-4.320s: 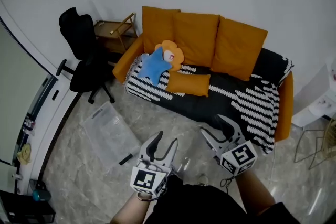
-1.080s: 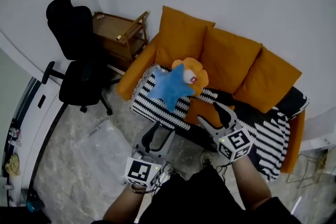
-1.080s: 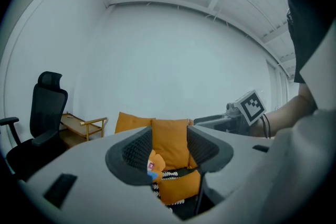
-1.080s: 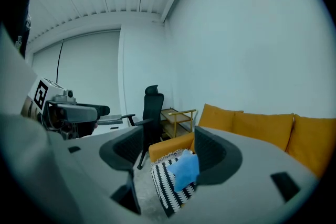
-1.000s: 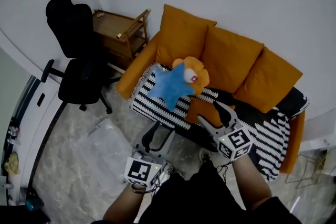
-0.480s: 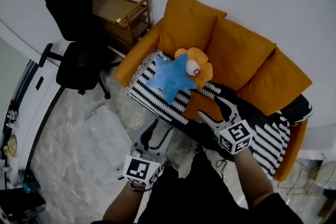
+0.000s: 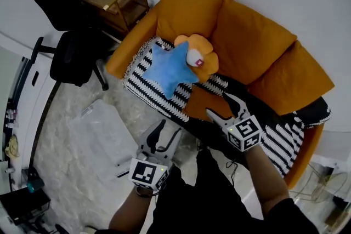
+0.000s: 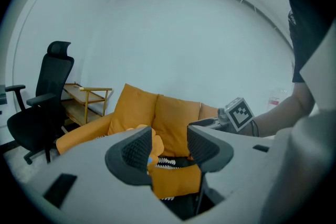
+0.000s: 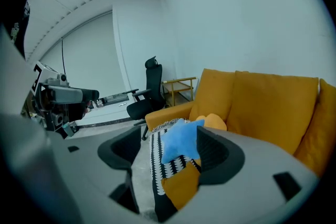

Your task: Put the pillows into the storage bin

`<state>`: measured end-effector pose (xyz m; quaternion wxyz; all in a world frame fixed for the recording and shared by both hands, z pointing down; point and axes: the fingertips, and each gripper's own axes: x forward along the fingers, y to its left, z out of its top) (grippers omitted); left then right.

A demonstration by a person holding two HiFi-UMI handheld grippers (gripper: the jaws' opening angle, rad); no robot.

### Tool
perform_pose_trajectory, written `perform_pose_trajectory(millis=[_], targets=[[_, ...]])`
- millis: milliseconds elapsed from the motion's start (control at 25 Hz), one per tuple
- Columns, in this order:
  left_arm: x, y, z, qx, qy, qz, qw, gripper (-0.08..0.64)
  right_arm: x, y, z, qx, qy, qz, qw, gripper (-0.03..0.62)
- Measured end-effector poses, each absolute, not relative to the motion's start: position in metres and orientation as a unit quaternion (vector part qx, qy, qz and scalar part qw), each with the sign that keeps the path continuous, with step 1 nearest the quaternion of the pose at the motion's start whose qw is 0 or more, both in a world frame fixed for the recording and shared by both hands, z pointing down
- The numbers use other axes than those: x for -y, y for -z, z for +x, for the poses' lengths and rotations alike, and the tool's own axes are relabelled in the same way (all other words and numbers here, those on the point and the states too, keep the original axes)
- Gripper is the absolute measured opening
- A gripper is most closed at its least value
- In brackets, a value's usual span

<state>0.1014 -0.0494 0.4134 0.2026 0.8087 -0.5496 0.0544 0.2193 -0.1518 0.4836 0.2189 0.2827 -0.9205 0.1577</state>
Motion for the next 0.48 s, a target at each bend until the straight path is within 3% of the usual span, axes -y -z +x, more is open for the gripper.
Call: perform_pose_trajectory(millis=[480], targets=[[0.070,-0.503,0.164,0.528,-0.074,0.804,0.263,0.199,0.172,-0.622,0.256,0.902,-0.202,0.223,0.310,0.380]])
